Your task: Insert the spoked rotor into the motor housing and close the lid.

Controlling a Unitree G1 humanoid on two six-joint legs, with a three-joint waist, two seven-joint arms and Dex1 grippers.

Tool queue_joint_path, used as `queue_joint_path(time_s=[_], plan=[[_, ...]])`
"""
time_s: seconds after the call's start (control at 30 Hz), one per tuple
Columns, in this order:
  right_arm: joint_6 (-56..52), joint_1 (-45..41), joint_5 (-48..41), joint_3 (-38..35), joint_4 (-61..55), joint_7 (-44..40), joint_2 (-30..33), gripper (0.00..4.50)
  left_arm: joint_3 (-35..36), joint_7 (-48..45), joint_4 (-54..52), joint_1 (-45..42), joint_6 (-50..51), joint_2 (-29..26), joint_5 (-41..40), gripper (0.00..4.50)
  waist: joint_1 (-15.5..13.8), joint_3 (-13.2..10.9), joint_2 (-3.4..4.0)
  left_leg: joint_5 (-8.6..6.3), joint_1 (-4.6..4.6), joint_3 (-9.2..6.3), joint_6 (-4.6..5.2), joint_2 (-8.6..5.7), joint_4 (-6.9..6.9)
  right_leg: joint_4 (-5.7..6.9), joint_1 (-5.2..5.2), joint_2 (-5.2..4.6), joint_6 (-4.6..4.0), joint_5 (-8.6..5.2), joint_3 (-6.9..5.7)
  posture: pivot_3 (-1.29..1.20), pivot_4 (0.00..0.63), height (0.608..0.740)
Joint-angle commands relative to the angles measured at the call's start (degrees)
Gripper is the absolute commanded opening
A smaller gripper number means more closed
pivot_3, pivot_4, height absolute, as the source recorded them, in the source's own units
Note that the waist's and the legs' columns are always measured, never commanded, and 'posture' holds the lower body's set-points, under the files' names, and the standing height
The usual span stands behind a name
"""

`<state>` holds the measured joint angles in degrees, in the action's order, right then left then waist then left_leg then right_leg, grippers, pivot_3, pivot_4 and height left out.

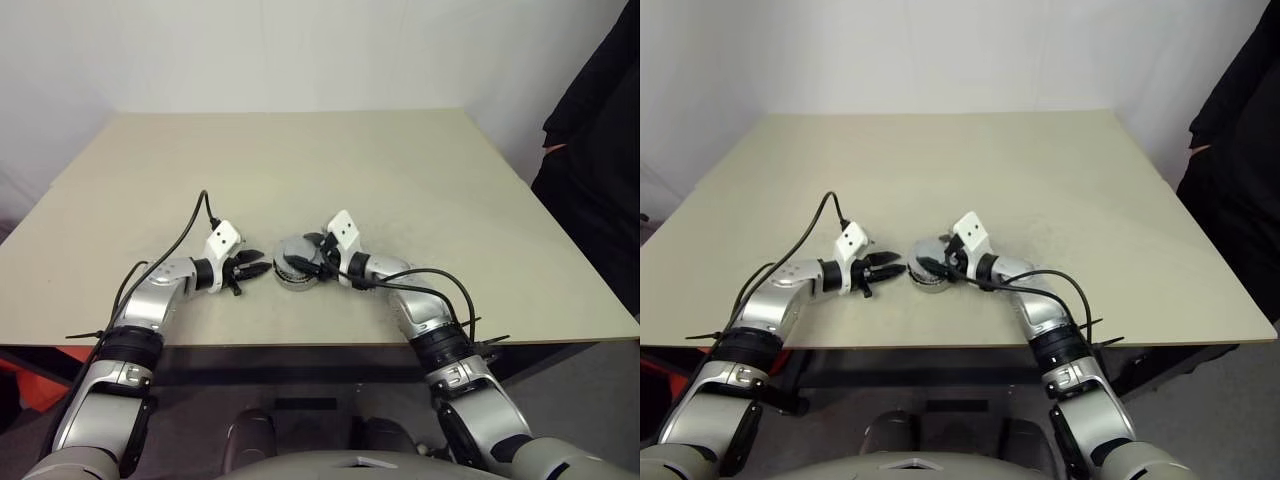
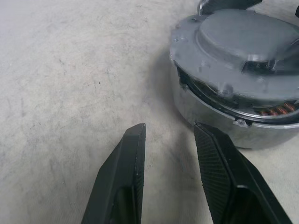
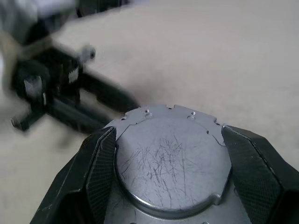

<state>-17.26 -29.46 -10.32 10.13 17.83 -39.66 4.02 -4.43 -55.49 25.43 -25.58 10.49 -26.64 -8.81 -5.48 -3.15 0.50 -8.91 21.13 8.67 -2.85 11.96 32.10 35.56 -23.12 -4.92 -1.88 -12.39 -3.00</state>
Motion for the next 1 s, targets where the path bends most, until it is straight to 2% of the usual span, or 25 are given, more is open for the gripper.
queue_joint_path(time_s=[0.03,0.17,0.4,0.77,1.0], plan=[[1.36,-2.88,-3.58,-4.12,-1.69,0.91,-1.03,3.13,0.76,-0.04,-1.06,-1.13,-0.64,-0.75,-0.25,1.76,0.00,0.00,0.00,0.00,0.00,0.00,0.00,-0.01,0.02,0.00,0.00,-0.01,0.00,0.00,0.00,0.00,0.000,0.740],[0.96,-2.56,-4.67,-4.39,-2.72,-1.24,-0.62,3.13,0.71,-0.05,-1.00,-1.18,-0.60,-0.76,-0.26,1.76,-0.11,0.00,0.00,0.00,0.02,0.00,0.01,-0.03,0.02,0.00,0.03,-0.02,0.00,0.00,0.00,0.00,0.000,0.740],[-0.23,0.67,-2.33,1.55,-5.23,-7.16,4.06,3.13,0.68,0.01,-0.87,-1.18,-0.73,-0.79,-0.17,1.76,-0.07,-0.01,-0.02,-0.02,0.02,0.00,0.03,-0.02,0.02,-0.02,0.03,-0.02,0.00,0.00,0.00,0.00,0.000,0.740],[2.33,2.39,1.22,4.91,-3.58,-9.00,6.42,3.13,0.70,0.13,-0.77,-1.06,-0.84,-0.75,-0.15,1.76,-0.05,0.00,-0.03,-0.01,0.01,0.00,0.02,-0.02,0.06,0.00,0.04,-0.02,0.00,0.00,-0.01,0.00,0.000,0.740],[3.51,1.61,2.01,4.13,-1.80,-7.00,5.96,3.13,0.68,0.12,-0.71,-0.99,-0.93,-0.71,-0.13,1.76,-0.05,-0.01,-0.03,-0.01,0.00,0.00,0.03,-0.01,0.06,0.00,0.05,-0.02,0.00,0.00,-0.01,0.00,0.000,0.740]])
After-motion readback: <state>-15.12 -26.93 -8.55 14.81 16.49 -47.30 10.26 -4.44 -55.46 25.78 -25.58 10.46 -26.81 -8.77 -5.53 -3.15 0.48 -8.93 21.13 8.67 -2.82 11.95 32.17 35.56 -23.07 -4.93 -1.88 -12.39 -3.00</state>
